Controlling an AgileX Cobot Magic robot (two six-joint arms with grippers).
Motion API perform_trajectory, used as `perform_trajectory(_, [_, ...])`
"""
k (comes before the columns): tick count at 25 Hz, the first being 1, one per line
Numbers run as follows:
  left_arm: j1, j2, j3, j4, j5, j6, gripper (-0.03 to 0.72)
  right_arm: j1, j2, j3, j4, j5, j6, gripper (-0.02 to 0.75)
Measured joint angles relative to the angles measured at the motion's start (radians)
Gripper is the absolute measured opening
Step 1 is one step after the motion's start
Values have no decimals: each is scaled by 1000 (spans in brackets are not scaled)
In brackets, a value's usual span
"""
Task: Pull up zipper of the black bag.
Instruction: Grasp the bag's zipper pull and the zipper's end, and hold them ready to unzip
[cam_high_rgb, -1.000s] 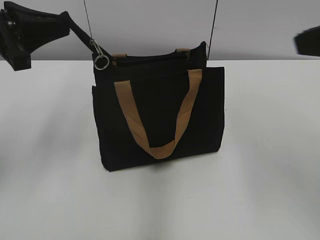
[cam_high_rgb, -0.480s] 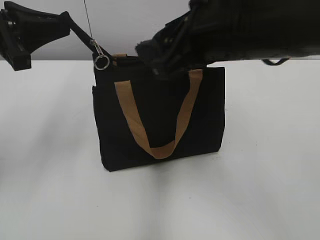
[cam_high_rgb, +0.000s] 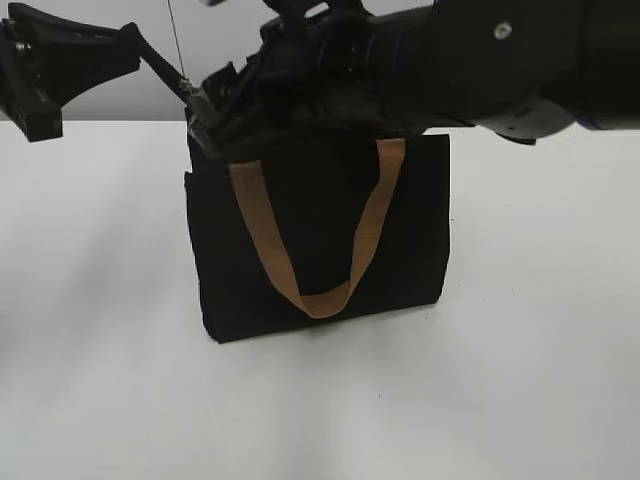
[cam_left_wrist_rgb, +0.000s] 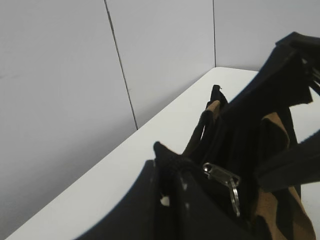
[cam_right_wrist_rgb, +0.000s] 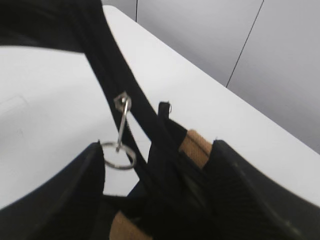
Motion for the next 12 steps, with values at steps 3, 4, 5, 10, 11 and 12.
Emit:
perform_trajectory(3, [0, 0, 0, 0, 0, 0, 28, 0, 39, -50, 0, 42, 6, 508])
perform_trajectory(4, [0, 0, 0, 0, 0, 0, 28, 0, 51, -55, 4, 53, 7, 508])
perform_trajectory(5, [0, 0, 0, 0, 0, 0, 28, 0, 62, -55, 7, 65, 8, 507])
perform_trajectory(10, [0, 0, 0, 0, 0, 0, 28, 0, 82, -56, 4, 109, 11, 507])
perform_trajectory(11, [0, 0, 0, 0, 0, 0, 28, 0, 82, -56, 4, 113, 12, 507])
perform_trajectory(12, [0, 0, 0, 0, 0, 0, 28, 0, 82, -56, 4, 115, 12, 504])
